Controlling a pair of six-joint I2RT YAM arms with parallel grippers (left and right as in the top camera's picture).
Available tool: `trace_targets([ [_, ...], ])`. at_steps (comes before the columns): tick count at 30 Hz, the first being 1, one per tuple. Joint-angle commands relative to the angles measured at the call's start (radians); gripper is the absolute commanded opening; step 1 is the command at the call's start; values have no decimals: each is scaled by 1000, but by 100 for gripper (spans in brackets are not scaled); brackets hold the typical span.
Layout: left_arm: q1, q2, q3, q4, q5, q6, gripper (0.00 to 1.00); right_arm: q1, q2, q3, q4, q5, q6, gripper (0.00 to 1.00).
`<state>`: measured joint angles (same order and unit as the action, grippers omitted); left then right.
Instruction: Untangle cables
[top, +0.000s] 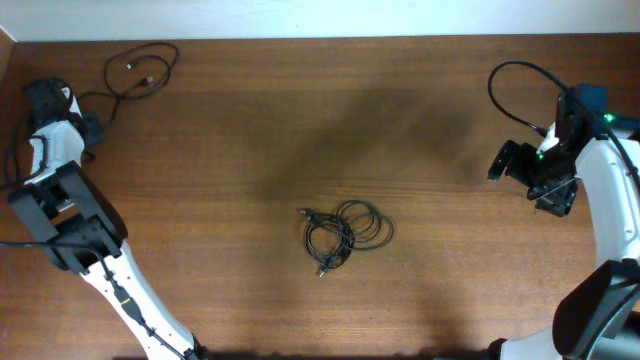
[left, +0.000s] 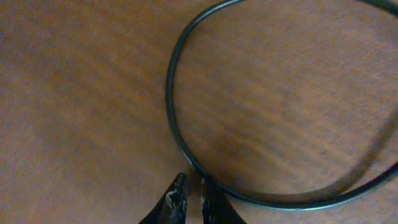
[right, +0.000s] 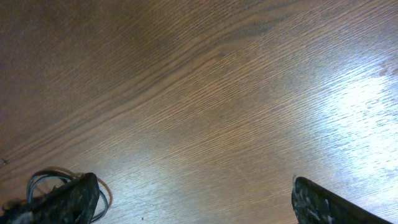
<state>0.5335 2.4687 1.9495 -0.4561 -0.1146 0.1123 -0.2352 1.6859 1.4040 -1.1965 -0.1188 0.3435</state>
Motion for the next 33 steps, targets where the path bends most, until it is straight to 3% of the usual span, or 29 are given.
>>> trace_targets([
  [1, -21, 45, 186, -69, 331, 2, 24, -1, -8, -5, 0, -2, 5, 98],
  [3, -21, -2, 327, -110, 477, -97, 27, -1, -8, -5, 0, -2, 5, 98],
  [4, -21, -31, 369, -140, 515, -111, 49, -1, -8, -5, 0, -2, 5, 98],
  [5, -24, -88, 393, -184, 530, -146, 79, -1, -8, -5, 0, -2, 5, 98],
  [6, -26, -120, 393, -205, 531, -163, 96, -1, -8, -5, 0, -2, 5, 98],
  [7, -30, -178, 393, -266, 557, -192, 99, -1, -8, -5, 0, -2, 5, 99],
  [8, -33, -204, 393, -306, 607, -198, 99, -1, -8, -5, 0, -2, 5, 98],
  [10, -57, -279, 393, -453, 900, -199, 99, -1, -8, -5, 0, -2, 5, 98],
  [12, -95, -304, 393, -561, 1099, -199, 99, -1, -8, -5, 0, -2, 5, 98],
  [13, -134, -306, 393, -689, 1180, -198, 99, -1, -8, -5, 0, -2, 5, 98],
  [16, -238, -309, 393, -995, 1027, -186, 100, -1, -8, -5, 0, -2, 5, 98],
  [21, -378, -422, 393, -1186, 796, -179, 100, -1, -8, -5, 0, -2, 5, 98],
  [24, -423, -522, 386, -1233, 611, -179, 99, -1, -8, -5, 0, -2, 5, 99],
  [27, -477, -657, 365, -1233, 592, -180, 99, -1, -8, -5, 0, -2, 5, 99],
  [30, -583, -822, 220, -1232, 567, -180, 99, -1, -8, -5, 0, -2, 5, 98],
  [33, -717, -996, -53, -1229, 507, -210, 99, -1, -8, -5, 0, -2, 5, 98],
])
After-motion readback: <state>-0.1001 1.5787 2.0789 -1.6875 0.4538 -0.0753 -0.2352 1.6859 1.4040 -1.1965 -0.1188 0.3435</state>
